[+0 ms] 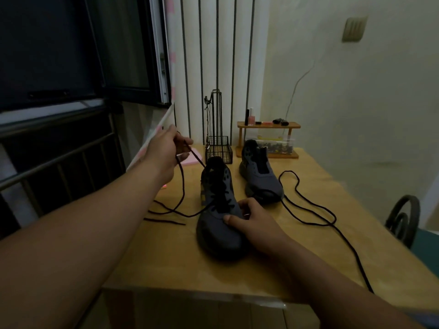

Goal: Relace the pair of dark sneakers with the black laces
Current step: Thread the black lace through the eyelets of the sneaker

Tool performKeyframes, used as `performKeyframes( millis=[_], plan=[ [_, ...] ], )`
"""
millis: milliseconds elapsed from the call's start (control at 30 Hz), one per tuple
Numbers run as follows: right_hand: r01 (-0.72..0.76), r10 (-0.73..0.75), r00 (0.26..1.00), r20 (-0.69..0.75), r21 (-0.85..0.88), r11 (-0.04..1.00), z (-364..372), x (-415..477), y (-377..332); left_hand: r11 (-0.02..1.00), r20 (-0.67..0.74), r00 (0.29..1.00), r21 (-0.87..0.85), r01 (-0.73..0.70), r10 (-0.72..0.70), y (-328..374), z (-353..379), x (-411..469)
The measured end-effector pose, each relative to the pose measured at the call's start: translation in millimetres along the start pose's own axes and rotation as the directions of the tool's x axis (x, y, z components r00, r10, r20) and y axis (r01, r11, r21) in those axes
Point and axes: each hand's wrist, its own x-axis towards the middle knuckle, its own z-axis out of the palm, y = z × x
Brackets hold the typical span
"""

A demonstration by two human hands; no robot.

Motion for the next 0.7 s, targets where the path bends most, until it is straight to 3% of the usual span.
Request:
performKeyframes(
  millis=[133, 267, 367, 433, 533, 633, 700],
  plan=[
    [-0.006, 0.009, 0.999, 0.04, -0.085, 0.996, -10, 6, -18, 0.913, 0.2, 0.979, 0.394, -0.11, 0.032, -10, 0, -17],
    [0.23, -0.256, 0.963, -0.084, -0.242, 0.943, -16, 42, -64, 0.736, 0.39, 0.919, 0.603, -0.308, 0.066, 1, 5, -26],
    [0.339, -0.329, 0.941, 0.081, -0.251, 0.907, -19, 64, -107, 0.623, 0.489, 0.857, 0.624, -0.473, 0.161, 15, 16, -31],
    [0.322, -0.303, 0.944, 0.13, -0.162, 0.933, -27, 71, -125, 0.592, 0.48, 0.839, 0.609, -0.528, 0.255, 19, 18, -28],
    [0.252, -0.243, 0.956, 0.165, -0.035, 0.967, -38, 80, -135, 0.594, 0.408, 0.836, 0.588, -0.549, 0.368, 11, 10, -24],
    [0.23, -0.196, 0.934, 0.297, -0.082, 0.97, -34, 82, -132, 0.634, 0.429, 0.838, 0.555, -0.54, 0.338, 2, 11, -26],
    [0.186, -0.179, 0.929, 0.325, 0.009, 0.983, -29, 81, -130, 0.66, 0.393, 0.847, 0.535, -0.527, 0.357, 6, 17, -24]
  ],
)
